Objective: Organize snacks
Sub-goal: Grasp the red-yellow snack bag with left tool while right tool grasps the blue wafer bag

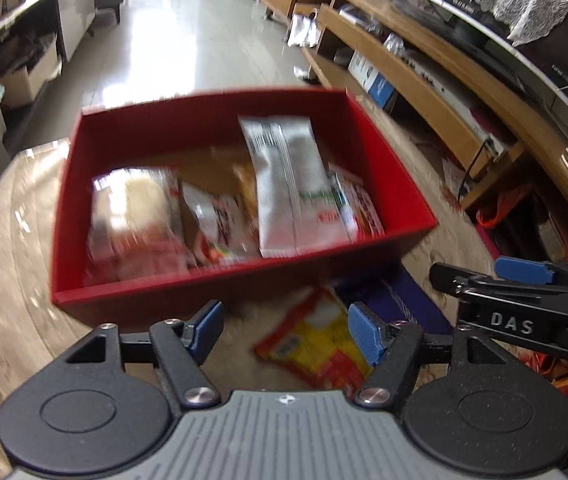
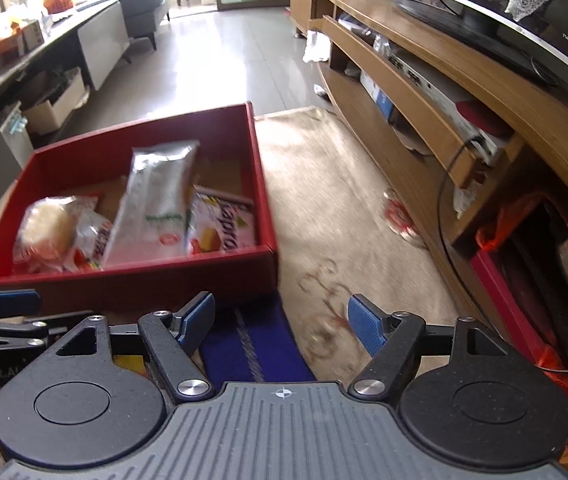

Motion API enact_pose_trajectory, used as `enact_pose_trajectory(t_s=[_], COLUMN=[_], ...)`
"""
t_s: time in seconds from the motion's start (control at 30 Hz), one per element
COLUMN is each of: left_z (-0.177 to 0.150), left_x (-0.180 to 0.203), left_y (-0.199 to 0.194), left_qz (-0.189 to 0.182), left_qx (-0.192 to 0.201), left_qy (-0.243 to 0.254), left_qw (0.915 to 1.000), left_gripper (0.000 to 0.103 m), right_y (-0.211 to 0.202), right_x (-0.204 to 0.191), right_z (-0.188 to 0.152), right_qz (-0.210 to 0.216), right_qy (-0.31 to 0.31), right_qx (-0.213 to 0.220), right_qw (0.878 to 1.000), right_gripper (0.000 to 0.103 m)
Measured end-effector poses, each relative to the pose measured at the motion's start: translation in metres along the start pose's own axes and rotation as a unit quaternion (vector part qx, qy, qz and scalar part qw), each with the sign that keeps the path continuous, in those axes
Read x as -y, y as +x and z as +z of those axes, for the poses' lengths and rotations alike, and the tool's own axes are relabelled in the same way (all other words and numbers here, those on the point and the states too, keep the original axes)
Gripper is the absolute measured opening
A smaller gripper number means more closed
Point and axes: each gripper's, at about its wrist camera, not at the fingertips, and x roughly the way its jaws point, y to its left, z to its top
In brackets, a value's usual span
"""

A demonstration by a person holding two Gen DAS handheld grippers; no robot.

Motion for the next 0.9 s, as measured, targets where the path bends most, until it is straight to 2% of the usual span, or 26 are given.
enact_pose_trajectory(t_s=[0.13, 0.3, 0.4, 0.43, 0.5, 0.57, 0.67, 0.77, 0.8, 0.9], left_z=[-0.012, -0.015, -0.017, -0.019, -0.023, -0.025, -0.029, -0.038, -0.042, -0.05], left_x=[0.011, 0.026, 0.039, 0.04, 0.038, 0.036, 0.04, 0.037, 0.035, 0.023], left_y=[0.018, 0.039, 0.049, 0.053, 0.057, 0.06, 0.059, 0.051, 0.047, 0.036], left_qz=[0.005, 0.012, 0.054, 0.062, 0.076, 0.08, 0.09, 0.083, 0.084, 0.103], left_qx=[-0.024, -0.033, -0.024, -0.027, -0.02, -0.023, -0.028, -0.031, -0.034, -0.05], left_qy=[-0.026, -0.074, -0.068, -0.074, -0.089, -0.098, -0.079, -0.05, -0.034, 0.011], left_qw=[0.9994, 0.9967, 0.9959, 0.995, 0.9929, 0.9917, 0.9924, 0.9948, 0.9953, 0.9934], left_gripper=[0.064, 0.064, 0.064, 0.065, 0.073, 0.074, 0.075, 0.072, 0.062, 0.052], right_y=[-0.001, -0.005, -0.008, -0.008, -0.008, -0.007, -0.004, -0.001, 0.001, 0.006], right_x=[0.011, 0.023, 0.027, 0.028, 0.031, 0.031, 0.029, 0.027, 0.027, 0.023], right_z=[-0.008, -0.01, -0.011, -0.011, -0.012, -0.011, -0.012, -0.013, -0.014, -0.014], right_qz=[-0.005, 0.001, 0.006, 0.007, 0.01, 0.009, 0.013, 0.014, 0.014, 0.016], right_qy=[-0.004, 0.001, -0.002, -0.001, 0.001, -0.002, -0.007, -0.015, -0.017, -0.023], right_qx=[-0.005, -0.003, -0.001, -0.002, -0.003, -0.006, -0.012, -0.022, -0.026, -0.035], right_qw=[1.0, 1.0, 1.0, 1.0, 1.0, 1.0, 1.0, 1.0, 0.999, 0.999], right_gripper=[0.079, 0.079, 0.08, 0.08, 0.08, 0.081, 0.082, 0.082, 0.082, 0.082])
